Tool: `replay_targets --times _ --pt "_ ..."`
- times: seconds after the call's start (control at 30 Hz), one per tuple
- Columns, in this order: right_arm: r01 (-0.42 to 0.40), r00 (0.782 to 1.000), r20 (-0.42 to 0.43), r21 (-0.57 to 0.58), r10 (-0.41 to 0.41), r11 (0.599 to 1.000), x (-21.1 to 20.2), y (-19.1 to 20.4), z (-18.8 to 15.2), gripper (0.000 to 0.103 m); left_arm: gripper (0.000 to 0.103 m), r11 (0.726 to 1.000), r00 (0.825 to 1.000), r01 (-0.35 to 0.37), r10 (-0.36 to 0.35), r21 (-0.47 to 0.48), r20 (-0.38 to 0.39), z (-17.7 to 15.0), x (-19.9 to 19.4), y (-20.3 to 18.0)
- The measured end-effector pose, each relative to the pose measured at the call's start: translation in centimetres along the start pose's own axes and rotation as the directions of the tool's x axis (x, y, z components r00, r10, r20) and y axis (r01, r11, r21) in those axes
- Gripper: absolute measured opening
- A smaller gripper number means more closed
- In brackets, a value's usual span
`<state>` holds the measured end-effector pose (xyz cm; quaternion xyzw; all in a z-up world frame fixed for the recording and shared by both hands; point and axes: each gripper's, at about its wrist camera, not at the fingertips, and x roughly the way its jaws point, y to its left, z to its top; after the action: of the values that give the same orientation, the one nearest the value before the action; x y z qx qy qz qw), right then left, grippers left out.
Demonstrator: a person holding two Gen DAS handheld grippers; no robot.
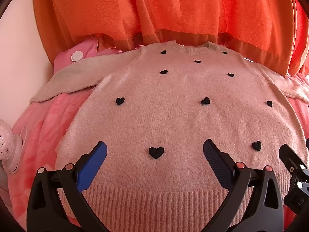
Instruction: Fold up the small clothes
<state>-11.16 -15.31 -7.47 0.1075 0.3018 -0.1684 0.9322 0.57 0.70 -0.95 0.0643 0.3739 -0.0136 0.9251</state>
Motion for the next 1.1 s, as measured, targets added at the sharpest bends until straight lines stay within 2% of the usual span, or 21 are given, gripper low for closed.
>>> replay_targets --times 1.1 --pt "0.0 1.0 0.0 -0.002 0.0 1.0 0.11 0.13 -0.17 0.097 0.097 1.0 1.0 -0.006 0.006 -0.001 0.005 -0.22 -0.06 -0.2"
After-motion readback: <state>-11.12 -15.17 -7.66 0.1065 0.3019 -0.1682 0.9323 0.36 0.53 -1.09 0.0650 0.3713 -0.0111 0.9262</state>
